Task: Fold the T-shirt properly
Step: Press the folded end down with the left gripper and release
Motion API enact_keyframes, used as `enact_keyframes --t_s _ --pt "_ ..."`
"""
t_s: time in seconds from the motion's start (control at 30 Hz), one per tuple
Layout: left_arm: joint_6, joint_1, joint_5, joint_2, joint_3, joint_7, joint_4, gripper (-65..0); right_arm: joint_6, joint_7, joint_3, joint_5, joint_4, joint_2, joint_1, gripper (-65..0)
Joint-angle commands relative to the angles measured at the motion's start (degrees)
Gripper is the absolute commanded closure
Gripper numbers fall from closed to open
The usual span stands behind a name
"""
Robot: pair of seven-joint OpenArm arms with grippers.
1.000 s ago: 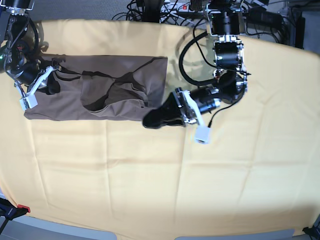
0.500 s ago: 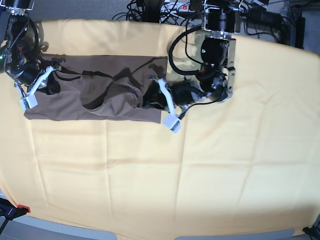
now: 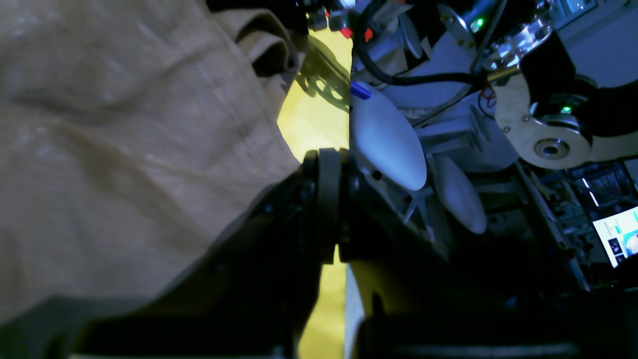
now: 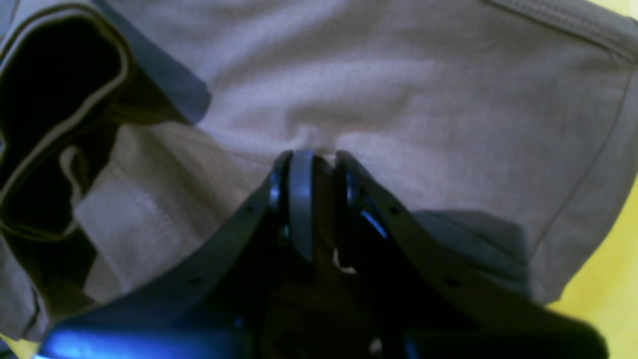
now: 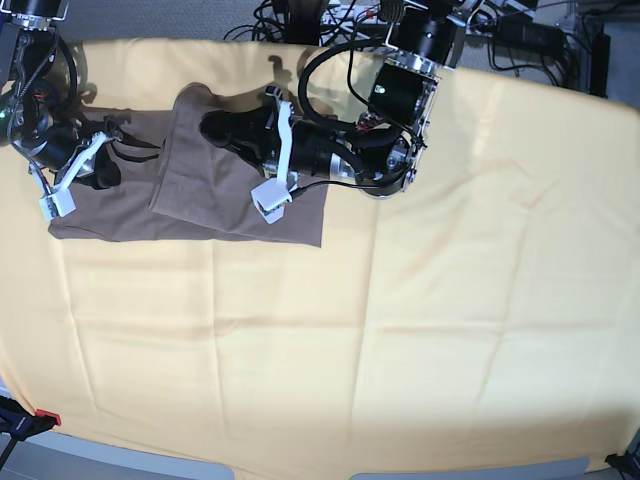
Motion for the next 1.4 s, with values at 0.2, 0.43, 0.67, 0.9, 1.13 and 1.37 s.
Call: enact_keyframes --t_s 0.2,0.43,0.67,0.9,1.13,1.37 --pt "-0.45 -1.81 6.84 0.61 -5.75 -9.92 1.09 0.0 -0.01 -0.11 3.06 7.45 6.75 1.20 2.21 -28.5" --pt "-0.45 -1.57 11.32 0.07 -10.45 -12.85 1.09 0.0 -0.87 -3.26 14.93 3.93 8.94 1.66 7.69 -38.1" --pt "-0.45 -1.70 8.02 -3.26 -12.09 -12.68 1.09 0.0 -7.32 -5.31 21.79 3.39 0.20 1.70 3.63 -43.5" --pt "-0.45 -1.73 7.65 -6.99 -12.09 -12.24 1.09 0.0 -3.87 -13.81 21.79 20.33 -13.68 1.68 3.67 -43.5" --pt "-0.45 -1.75 5.33 -9.11 -12.09 -12.17 1.09 0.0 -0.26 -17.03 18.88 24.00 -17.88 1.66 3.65 -43.5" --pt "-0.45 -1.75 4.68 -9.09 -12.09 -11.34 1.09 0.0 -0.01 -17.03 11.17 23.93 -17.88 1.70 3.85 -42.7"
